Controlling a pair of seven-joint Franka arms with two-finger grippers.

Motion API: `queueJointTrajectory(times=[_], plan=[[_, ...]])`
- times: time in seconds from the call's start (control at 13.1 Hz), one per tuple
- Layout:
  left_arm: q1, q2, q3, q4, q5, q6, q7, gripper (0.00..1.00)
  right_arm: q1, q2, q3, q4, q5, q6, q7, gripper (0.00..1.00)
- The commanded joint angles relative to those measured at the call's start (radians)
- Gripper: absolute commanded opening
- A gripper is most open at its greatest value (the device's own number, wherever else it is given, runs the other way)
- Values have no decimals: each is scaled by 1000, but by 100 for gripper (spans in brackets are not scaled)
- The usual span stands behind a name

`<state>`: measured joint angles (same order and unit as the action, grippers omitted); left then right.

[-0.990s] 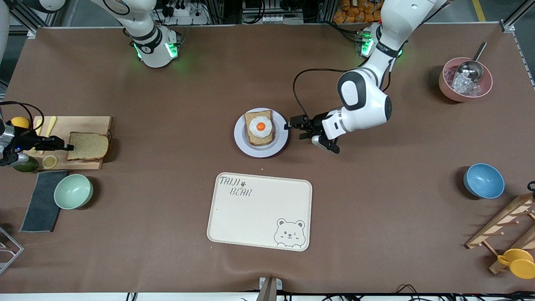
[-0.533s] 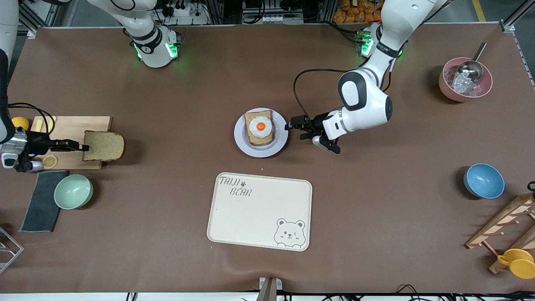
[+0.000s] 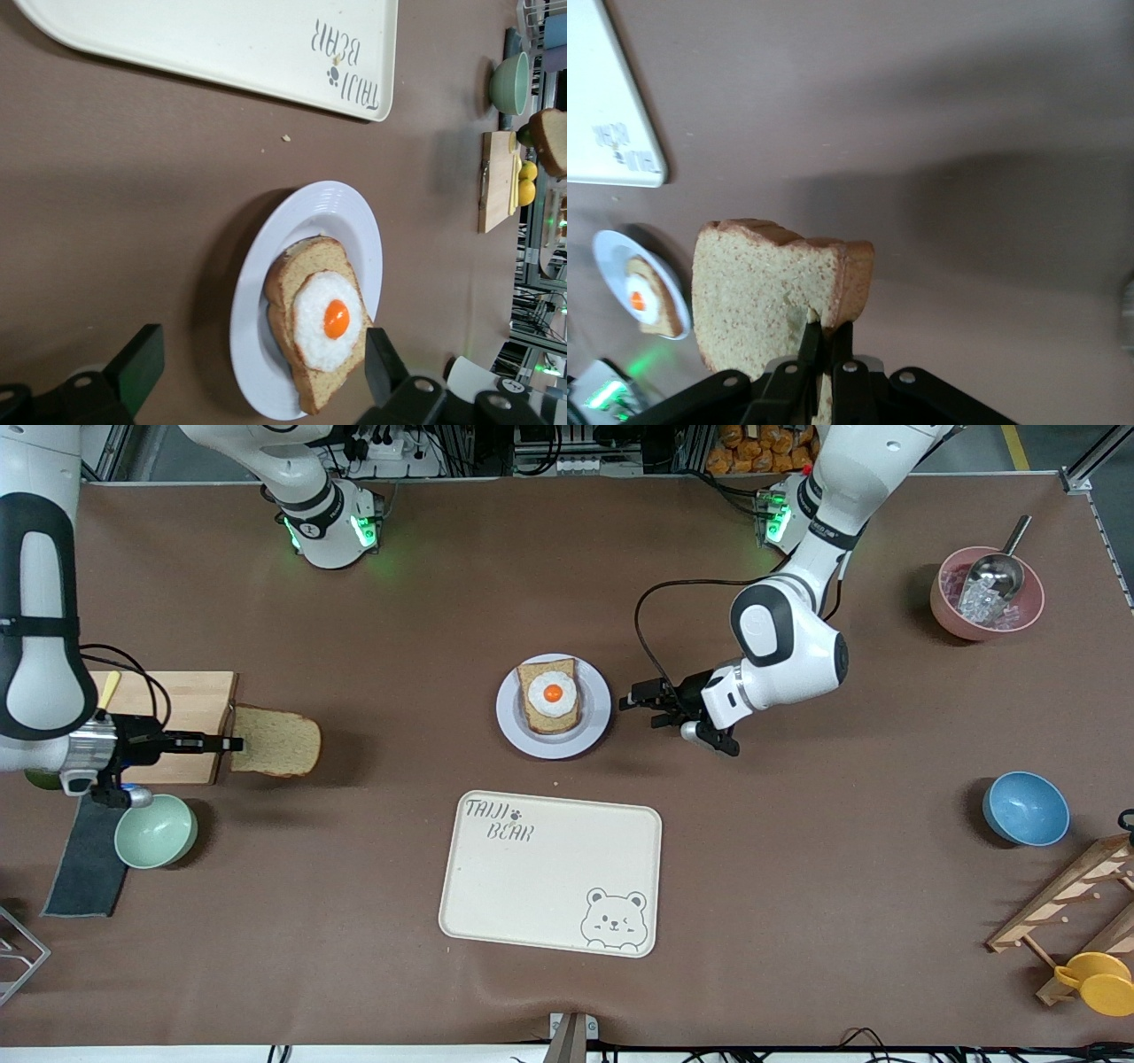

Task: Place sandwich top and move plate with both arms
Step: 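Carry the bread slice with the right gripper over the egg toast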

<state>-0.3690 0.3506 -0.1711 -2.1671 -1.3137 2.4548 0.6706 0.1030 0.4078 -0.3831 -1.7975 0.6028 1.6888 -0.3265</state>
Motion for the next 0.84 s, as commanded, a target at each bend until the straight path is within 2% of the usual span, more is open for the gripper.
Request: queueJointTrajectory(times=[0.0, 0.15, 0.3, 0.46, 0.76], plan=[[38, -42, -5, -31, 63, 9, 6, 100, 97, -46, 0, -31, 48, -1, 139, 0], [39, -45, -2, -30, 70, 9, -6, 100, 152, -61, 3, -31, 51, 6, 246, 0], [62, -61, -2, -31, 71, 9, -6, 100, 162, -69, 21, -32, 70, 6, 254, 0], [67, -62, -2, -31, 108, 7, -9, 100, 175, -70, 41, -64, 127, 38, 254, 0], [90, -64, -4, -31, 140, 6, -14, 100, 222, -83, 47, -85, 156, 63, 296, 0]])
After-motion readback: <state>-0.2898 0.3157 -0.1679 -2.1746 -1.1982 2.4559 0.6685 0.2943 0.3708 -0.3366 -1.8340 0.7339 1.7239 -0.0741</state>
